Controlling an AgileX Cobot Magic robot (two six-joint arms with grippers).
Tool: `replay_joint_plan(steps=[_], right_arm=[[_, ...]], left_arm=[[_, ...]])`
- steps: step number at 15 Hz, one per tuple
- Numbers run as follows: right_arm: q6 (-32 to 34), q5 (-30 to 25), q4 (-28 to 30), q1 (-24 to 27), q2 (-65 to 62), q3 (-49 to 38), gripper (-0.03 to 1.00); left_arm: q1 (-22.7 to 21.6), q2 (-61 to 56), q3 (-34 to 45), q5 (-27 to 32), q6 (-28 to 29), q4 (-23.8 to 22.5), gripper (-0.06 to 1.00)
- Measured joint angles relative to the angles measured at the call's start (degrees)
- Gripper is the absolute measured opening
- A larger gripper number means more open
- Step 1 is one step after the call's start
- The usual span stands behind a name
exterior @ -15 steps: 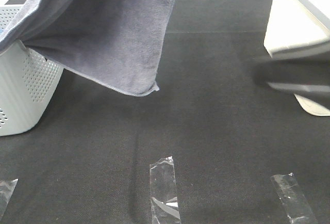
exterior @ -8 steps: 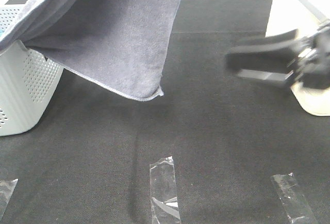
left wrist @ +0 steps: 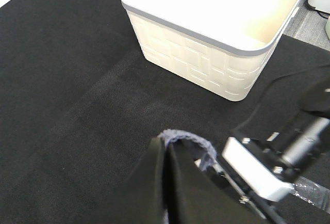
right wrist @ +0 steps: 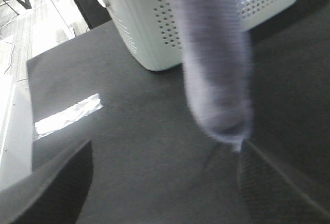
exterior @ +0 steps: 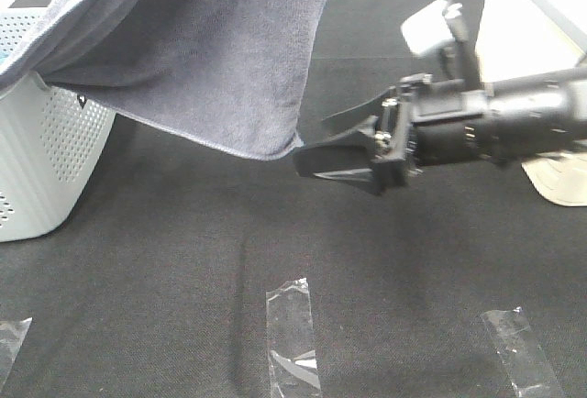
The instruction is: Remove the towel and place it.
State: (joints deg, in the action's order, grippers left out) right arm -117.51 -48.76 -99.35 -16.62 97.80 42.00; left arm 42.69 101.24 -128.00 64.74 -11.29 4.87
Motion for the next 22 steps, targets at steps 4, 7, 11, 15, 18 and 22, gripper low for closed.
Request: replay_joint_plan(steps=[4, 7, 11, 15, 18, 22], right_arm=[[0.2, -0.3, -0.2, 0.0, 8.4, 6.0, 0.73], [1.3, -4.2, -0.2, 0.0, 11.2, 8.3, 0.73], [1.4, -8.1, -0.3, 0.0, 12.7, 10.8, 0.65], [1.6, -10.3, -0.3, 0.0, 12.7, 10.9, 0.34], [3.2, -10.4, -0.3, 0.0, 12.7, 10.9, 0.03], [19.1, -8.1, 0.0, 0.0, 9.1, 11.2, 0.00]], left_arm=[[0.0, 0.0, 0.0, -0.4, 0.0, 0.0, 0.00], [0.0, 0.0, 0.0, -2.4, 0.0, 0.0, 0.00], [0.0, 0.7, 0.0, -5.3, 0.1, 0.1, 0.00], [0.0, 1.4, 0.0, -6.4, 1.3, -0.7, 0.00], [0.0, 1.4, 0.0, -6.4, 3.3, -4.5, 0.00], [0.0, 1.4, 0.0, -5.8, 10.6, -16.6, 0.00]])
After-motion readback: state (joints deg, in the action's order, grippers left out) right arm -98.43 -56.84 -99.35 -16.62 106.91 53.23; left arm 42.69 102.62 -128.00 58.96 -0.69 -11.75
